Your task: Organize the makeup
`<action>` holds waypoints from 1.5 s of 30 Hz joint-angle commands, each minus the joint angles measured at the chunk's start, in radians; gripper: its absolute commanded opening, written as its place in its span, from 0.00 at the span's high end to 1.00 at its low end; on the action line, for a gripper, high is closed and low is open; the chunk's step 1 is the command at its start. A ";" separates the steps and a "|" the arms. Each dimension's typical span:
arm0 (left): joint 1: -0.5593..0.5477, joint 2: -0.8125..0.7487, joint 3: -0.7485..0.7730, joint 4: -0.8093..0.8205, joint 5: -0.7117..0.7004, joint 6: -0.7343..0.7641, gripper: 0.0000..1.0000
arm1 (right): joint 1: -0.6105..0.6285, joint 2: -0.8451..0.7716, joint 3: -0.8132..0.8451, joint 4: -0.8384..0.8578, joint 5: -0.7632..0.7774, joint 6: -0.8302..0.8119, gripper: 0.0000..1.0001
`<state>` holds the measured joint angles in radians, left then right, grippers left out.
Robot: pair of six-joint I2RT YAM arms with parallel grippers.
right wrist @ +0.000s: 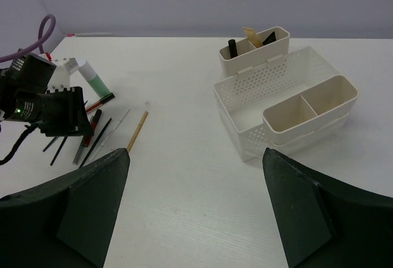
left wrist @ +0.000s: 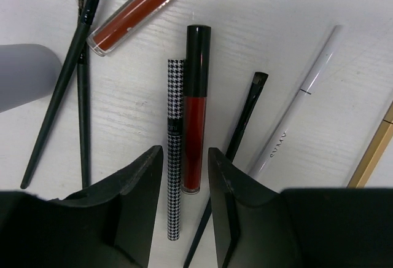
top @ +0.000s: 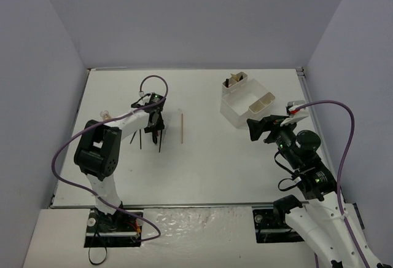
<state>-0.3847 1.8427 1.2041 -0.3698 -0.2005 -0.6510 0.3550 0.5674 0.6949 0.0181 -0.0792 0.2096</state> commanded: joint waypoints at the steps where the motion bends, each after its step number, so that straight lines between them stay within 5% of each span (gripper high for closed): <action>1: -0.020 -0.105 0.070 -0.001 -0.047 -0.005 0.67 | 0.004 0.014 0.005 0.066 0.002 0.008 0.13; 45: 0.006 -0.035 0.018 0.022 -0.048 0.005 0.73 | 0.006 0.014 0.000 0.066 0.002 0.010 0.13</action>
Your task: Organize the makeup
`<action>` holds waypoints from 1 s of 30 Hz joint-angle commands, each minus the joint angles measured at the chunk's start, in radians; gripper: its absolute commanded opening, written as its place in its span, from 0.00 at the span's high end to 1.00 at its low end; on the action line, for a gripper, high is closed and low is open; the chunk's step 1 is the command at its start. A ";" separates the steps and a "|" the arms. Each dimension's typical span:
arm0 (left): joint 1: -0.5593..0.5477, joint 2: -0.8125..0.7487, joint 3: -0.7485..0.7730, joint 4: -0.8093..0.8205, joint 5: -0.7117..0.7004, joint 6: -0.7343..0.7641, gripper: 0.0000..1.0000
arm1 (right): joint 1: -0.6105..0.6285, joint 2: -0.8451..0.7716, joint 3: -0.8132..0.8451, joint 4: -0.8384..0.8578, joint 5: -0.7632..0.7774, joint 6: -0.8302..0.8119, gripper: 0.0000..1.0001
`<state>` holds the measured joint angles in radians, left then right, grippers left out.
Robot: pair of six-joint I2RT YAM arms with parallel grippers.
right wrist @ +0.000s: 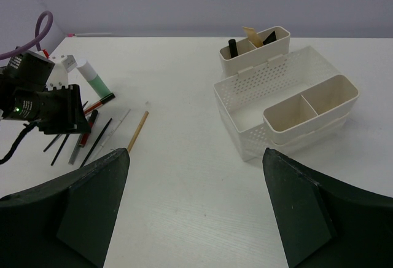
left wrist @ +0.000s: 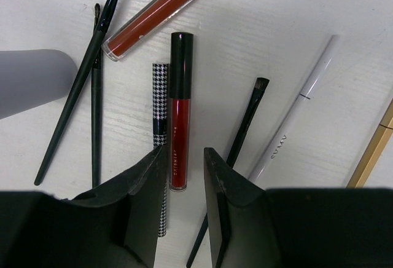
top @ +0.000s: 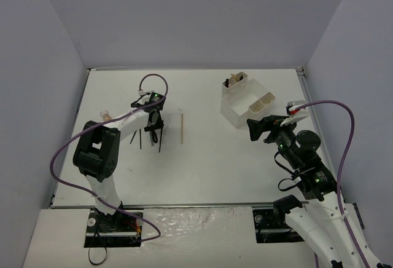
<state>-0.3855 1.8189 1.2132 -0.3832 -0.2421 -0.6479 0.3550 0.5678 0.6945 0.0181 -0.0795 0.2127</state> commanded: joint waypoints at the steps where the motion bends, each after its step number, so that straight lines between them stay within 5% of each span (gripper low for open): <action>1: 0.007 -0.009 0.009 0.035 -0.006 0.002 0.73 | 0.006 0.014 0.000 0.067 0.003 0.007 0.13; 17: 0.008 0.031 -0.008 0.064 0.023 0.001 0.75 | 0.006 0.017 0.000 0.068 0.003 0.008 0.13; 30: 0.007 -0.025 -0.033 0.080 0.027 0.037 0.97 | 0.006 0.020 0.004 0.068 -0.003 0.002 0.13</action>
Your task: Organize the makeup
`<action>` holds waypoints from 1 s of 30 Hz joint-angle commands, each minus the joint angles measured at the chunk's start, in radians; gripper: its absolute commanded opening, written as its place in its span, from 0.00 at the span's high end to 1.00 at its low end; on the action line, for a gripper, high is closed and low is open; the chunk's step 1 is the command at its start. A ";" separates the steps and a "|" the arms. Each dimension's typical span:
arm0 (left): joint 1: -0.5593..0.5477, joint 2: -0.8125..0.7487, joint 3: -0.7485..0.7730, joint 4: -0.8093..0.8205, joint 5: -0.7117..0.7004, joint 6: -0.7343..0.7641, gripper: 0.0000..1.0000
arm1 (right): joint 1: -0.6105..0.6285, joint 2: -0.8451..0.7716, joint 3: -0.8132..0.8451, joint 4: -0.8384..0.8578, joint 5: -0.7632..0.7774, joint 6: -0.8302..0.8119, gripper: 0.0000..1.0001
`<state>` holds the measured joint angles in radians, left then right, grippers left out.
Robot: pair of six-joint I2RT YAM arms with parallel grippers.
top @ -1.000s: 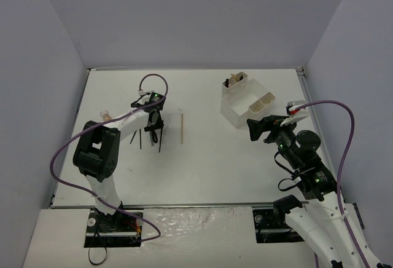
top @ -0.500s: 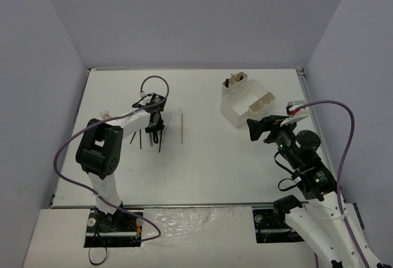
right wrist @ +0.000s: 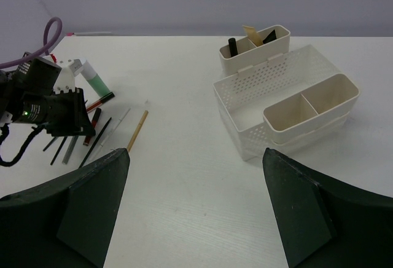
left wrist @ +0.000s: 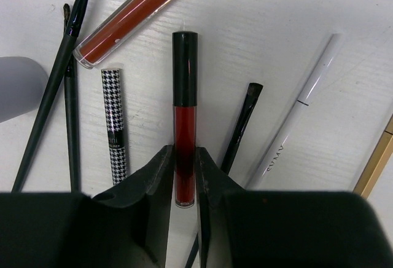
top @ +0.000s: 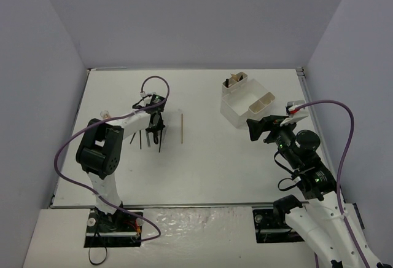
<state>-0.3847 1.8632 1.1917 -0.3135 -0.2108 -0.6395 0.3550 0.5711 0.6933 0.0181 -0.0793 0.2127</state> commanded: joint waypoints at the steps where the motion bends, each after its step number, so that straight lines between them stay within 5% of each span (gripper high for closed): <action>1: 0.005 -0.088 -0.012 0.008 -0.004 0.039 0.99 | 0.006 0.017 0.009 0.068 -0.008 0.000 0.13; 9: -0.066 -0.349 -0.063 0.099 0.026 0.211 1.00 | 0.005 0.086 0.118 0.042 -0.176 -0.013 0.13; 18: -0.309 -0.661 -0.147 0.309 0.187 0.540 1.00 | 0.007 0.388 0.373 -0.012 -0.546 0.047 0.13; 30: -0.451 -0.711 -0.061 0.281 0.329 0.747 1.00 | 0.133 0.635 0.560 -0.010 -0.654 0.081 0.14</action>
<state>-0.8074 1.1617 1.0418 -0.0678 0.0509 0.0200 0.4360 1.1685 1.1733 -0.0564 -0.6715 0.2797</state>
